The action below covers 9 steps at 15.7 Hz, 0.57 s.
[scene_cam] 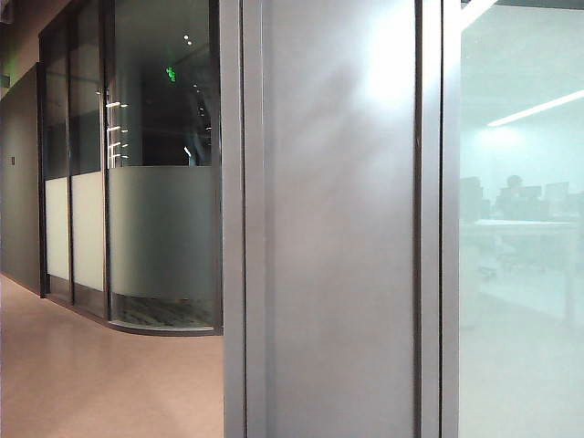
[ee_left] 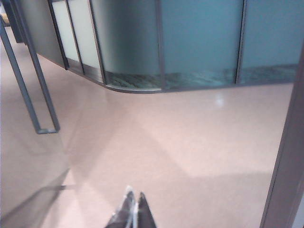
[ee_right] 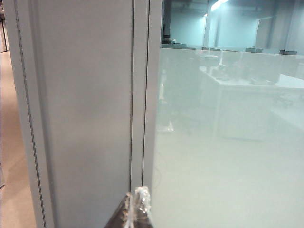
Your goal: Raise the arm to find the leftmost switch on the wall and turn on the lights.
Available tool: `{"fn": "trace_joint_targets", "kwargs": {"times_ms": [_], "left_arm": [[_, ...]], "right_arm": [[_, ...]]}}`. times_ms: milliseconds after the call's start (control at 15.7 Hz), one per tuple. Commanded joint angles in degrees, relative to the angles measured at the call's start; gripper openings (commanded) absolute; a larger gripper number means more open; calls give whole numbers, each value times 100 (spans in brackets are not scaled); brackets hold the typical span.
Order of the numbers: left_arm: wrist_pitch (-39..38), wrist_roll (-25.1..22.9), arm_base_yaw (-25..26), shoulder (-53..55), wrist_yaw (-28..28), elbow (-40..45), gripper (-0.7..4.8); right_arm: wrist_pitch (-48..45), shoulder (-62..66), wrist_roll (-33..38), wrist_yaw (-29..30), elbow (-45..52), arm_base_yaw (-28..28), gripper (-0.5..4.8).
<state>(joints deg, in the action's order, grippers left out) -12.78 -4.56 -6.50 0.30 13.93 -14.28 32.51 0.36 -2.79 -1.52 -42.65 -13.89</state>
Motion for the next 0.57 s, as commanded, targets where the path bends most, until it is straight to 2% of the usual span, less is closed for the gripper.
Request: {"fn": "trace_joint_targets", "kwargs": {"times_ms": [64,192,447,575], "left_arm": [[533,337,0,-4,-24,446,-5],[835,640,0,-4,-46,782,-5],[1067,824,15,-7,-507,1152,-5],[1189,850,186,-7,-745,1252,-5]], "right_arm": [[-59,-15,20,0,-24,0,-1],[-59,-15,20,0,-24,0,-1],[-59,-15,20,0,-24,0,-1],[-61,-15,20,0,-24,0,-1]]}}
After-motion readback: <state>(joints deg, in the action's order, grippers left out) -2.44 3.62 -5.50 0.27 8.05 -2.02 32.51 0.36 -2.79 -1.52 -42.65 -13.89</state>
